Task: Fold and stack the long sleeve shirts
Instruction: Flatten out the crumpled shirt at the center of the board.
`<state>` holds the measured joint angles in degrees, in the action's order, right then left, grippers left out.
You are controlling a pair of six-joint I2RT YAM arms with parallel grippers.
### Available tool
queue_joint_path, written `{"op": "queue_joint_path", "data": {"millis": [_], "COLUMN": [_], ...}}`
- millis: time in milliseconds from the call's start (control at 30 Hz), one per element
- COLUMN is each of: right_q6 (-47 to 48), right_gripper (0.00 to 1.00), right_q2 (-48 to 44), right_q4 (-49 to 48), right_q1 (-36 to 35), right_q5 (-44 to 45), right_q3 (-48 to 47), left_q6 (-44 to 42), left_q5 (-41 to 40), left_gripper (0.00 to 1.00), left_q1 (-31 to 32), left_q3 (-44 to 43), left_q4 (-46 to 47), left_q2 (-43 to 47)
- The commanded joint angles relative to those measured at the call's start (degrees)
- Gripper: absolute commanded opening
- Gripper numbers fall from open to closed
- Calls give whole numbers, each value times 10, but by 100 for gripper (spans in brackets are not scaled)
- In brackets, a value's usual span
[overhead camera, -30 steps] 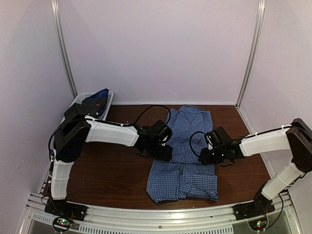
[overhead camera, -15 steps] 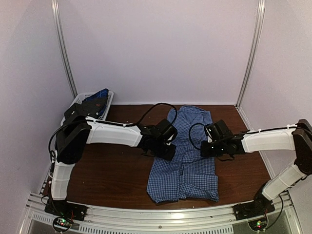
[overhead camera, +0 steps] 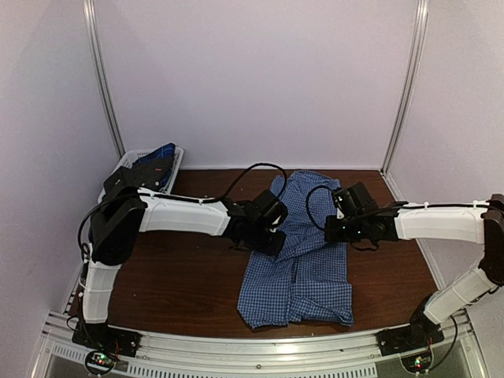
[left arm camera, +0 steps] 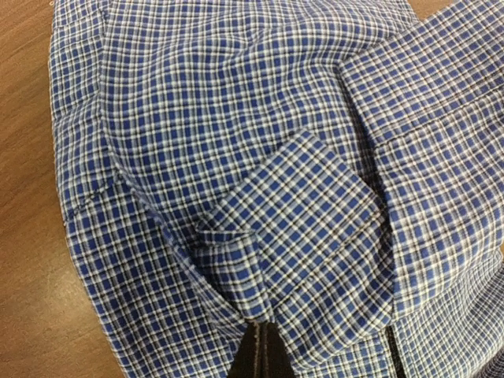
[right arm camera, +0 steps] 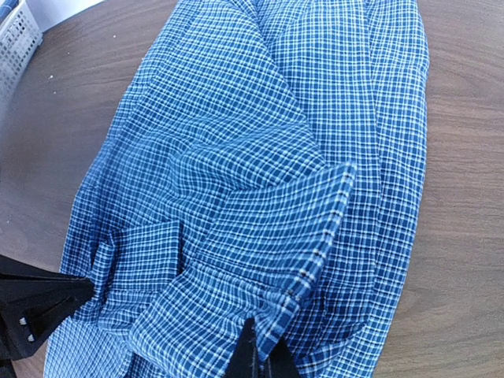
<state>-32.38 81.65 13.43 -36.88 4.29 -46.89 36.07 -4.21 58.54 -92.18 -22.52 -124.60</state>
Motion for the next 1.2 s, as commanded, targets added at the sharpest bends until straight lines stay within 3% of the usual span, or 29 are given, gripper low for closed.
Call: {"op": "queue_joint_path", "data": {"millis": [0, 333, 667, 900, 1167], "right_q6": [12, 24, 49, 84, 127], "right_gripper": [0, 0, 0, 0, 0], "right_q2": [-15, -11, -24, -35, -30], "right_q4": [22, 38, 71, 108, 167], "right_q1": [0, 8, 54, 127, 241], "right_q5": [39, 66, 93, 122, 166], "right_q3": [-22, -15, -39, -92, -231], "left_q6": [-10, -13, -35, -72, -115], "left_q5": [-23, -87, -121, -128, -125], "left_gripper": [0, 0, 0, 0, 0], "left_q1": [-5, -68, -195, -277, -366], "left_q3": [-11, 21, 58, 13, -97], "left_q4": [6, 4, -18, -43, -83], "left_q2": [15, 125, 219, 239, 243]}}
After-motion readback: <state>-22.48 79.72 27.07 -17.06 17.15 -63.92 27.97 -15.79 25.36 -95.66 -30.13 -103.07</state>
